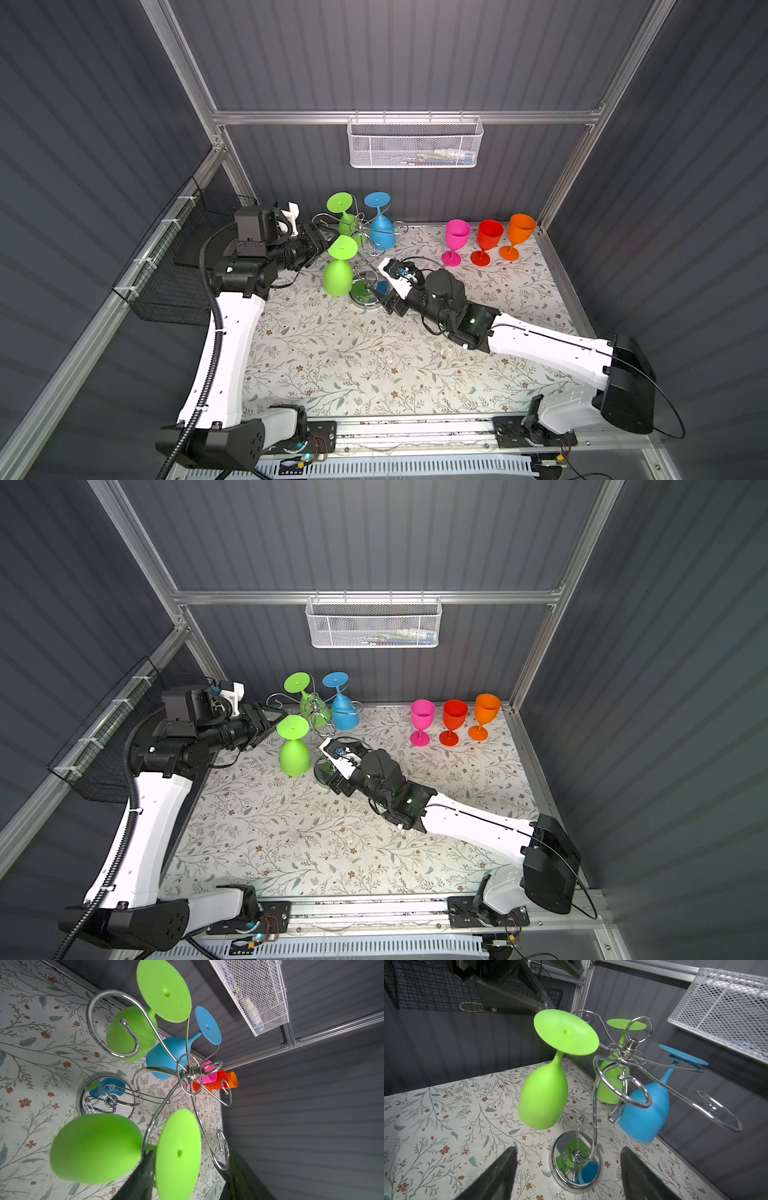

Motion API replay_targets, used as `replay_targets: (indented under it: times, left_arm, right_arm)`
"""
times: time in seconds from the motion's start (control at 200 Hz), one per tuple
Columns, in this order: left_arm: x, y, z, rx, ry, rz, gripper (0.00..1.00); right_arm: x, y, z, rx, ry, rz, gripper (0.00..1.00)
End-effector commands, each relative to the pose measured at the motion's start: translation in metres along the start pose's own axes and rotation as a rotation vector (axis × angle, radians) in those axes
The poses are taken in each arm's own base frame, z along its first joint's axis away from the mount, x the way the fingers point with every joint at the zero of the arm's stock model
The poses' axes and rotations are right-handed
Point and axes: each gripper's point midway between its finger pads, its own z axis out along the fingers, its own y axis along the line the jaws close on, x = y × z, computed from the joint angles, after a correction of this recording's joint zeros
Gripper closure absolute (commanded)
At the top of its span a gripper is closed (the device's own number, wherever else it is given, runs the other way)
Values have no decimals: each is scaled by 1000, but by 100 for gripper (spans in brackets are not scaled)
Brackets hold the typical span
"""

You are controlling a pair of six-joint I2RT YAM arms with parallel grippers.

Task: Take the wine glass off the wine glass rack

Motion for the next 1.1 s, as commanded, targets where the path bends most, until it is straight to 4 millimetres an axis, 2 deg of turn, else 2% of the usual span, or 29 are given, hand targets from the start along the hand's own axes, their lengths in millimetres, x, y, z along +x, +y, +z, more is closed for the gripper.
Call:
replay_targets:
  times: [0.0, 0.58, 1.096]
  left_arm:
    - [7, 3, -1, -3, 33, -9, 47]
    - [17, -7, -7, 56, 58, -58, 55]
    - [20, -1, 4, 70, 77, -87, 68]
  right_arm:
    - [-14, -3, 1, 17, -44, 2, 22]
    - [-12, -1, 1, 9, -42, 15, 22]
    - [-12, -1, 2, 9, -38, 13, 22]
